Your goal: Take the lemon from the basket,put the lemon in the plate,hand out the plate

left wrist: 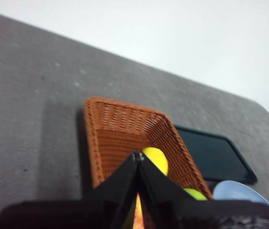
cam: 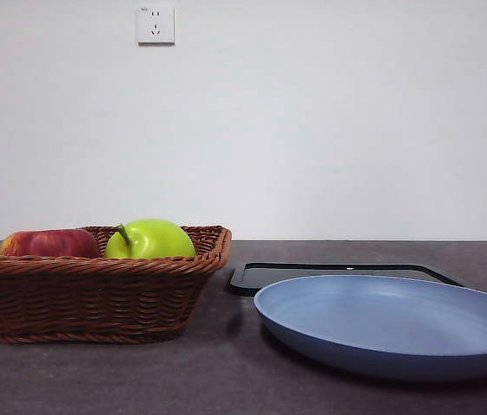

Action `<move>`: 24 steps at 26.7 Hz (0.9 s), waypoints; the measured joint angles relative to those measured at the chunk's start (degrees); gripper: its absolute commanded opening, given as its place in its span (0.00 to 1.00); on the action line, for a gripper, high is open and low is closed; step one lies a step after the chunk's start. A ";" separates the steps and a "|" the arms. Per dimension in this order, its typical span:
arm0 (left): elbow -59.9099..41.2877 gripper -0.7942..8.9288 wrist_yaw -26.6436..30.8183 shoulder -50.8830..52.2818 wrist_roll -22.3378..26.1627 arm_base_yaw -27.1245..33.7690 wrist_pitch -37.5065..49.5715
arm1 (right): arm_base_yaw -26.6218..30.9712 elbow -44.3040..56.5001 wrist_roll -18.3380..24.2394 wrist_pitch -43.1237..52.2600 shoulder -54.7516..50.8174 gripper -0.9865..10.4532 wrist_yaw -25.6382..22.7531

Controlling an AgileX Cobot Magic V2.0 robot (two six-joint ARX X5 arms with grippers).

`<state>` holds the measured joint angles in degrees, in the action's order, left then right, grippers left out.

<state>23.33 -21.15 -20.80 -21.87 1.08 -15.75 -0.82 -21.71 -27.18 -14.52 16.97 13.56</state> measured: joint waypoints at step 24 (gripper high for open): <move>22.21 0.40 -21.99 -32.33 14.86 -4.72 -19.34 | -0.42 -23.58 23.58 -35.34 45.48 0.29 14.32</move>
<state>45.54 -43.13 -53.12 -7.01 -3.64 -35.09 -1.23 -45.30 -3.60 -49.87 62.46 27.88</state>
